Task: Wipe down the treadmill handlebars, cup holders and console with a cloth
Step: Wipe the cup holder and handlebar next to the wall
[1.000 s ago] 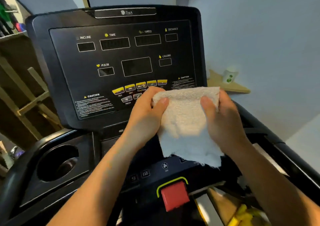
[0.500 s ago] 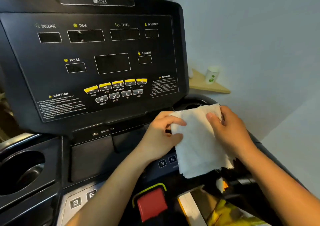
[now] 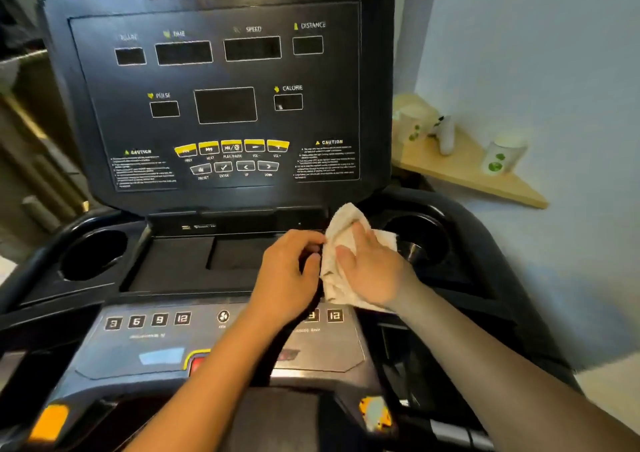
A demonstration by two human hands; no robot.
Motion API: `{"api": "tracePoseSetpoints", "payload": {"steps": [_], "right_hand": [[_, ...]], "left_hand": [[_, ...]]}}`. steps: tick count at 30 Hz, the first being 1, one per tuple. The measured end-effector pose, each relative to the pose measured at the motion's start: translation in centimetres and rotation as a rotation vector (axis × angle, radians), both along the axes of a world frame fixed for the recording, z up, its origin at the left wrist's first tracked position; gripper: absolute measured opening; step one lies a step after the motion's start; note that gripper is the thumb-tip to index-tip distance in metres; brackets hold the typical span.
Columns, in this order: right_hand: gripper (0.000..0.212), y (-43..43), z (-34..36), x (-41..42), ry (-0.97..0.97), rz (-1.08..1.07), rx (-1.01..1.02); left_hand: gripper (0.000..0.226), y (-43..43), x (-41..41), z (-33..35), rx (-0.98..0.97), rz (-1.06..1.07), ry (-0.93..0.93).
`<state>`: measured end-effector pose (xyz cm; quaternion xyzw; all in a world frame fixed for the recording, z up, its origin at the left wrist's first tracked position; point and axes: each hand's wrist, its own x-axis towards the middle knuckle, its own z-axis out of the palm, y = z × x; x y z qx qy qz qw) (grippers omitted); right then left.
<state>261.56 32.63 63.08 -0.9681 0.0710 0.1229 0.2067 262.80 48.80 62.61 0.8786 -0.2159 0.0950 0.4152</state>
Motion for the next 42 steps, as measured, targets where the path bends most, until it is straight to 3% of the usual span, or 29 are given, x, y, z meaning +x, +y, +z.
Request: {"api": "tracePoseSetpoints", "payload": {"steps": [3, 8, 12, 15, 19, 24, 29, 32, 35, 39, 42], "right_hand": [[0.056, -1.7, -0.3, 2.9, -0.059, 0.057, 0.100], [0.043, -3.7, 0.4, 2.3, -0.012, 0.087, 0.218], [0.046, -5.6, 1.0, -1.8, 0.008, 0.241, 0.075], [0.046, -6.3, 0.8, -3.0, 0.051, 0.293, 0.080], [0.060, -4.9, -0.3, -1.0, 0.077, 0.302, 0.109], [0.054, -5.0, -1.2, 4.1, 0.052, 0.166, 0.211], [0.065, -6.6, 1.3, 0.4, 0.076, 0.251, 0.292], [0.061, -7.0, 2.7, -4.1, 0.144, 0.309, 0.142], [0.064, -5.9, 2.0, -4.7, 0.001, 0.347, -0.034], [0.084, -4.3, 0.3, -1.5, 0.113, 0.306, -0.084], [0.078, -4.3, -0.3, 1.6, 0.069, 0.235, -0.025]], "left_hand": [[0.029, -0.7, 0.1, 0.2, 0.109, 0.004, 0.015], [0.031, -1.3, 0.2, -0.2, 0.458, -0.099, -0.057], [0.064, -1.1, -0.6, -0.4, 0.653, -0.145, 0.023], [0.071, -1.6, -1.8, -0.7, 0.786, -0.145, 0.061], [0.069, -1.9, -1.7, -0.5, 0.788, -0.161, 0.085], [0.072, -2.0, -1.6, -0.4, 0.830, -0.146, 0.095], [0.070, -1.9, -1.5, -0.6, 0.813, -0.150, 0.128], [0.069, -1.8, -1.3, -1.0, 0.816, -0.147, 0.110], [0.069, -1.8, -1.2, -1.1, 0.817, -0.143, 0.095], [0.066, -1.7, -1.2, -0.9, 0.789, -0.152, 0.103], [0.069, -1.8, -1.2, -0.6, 0.801, -0.145, 0.100]]}}
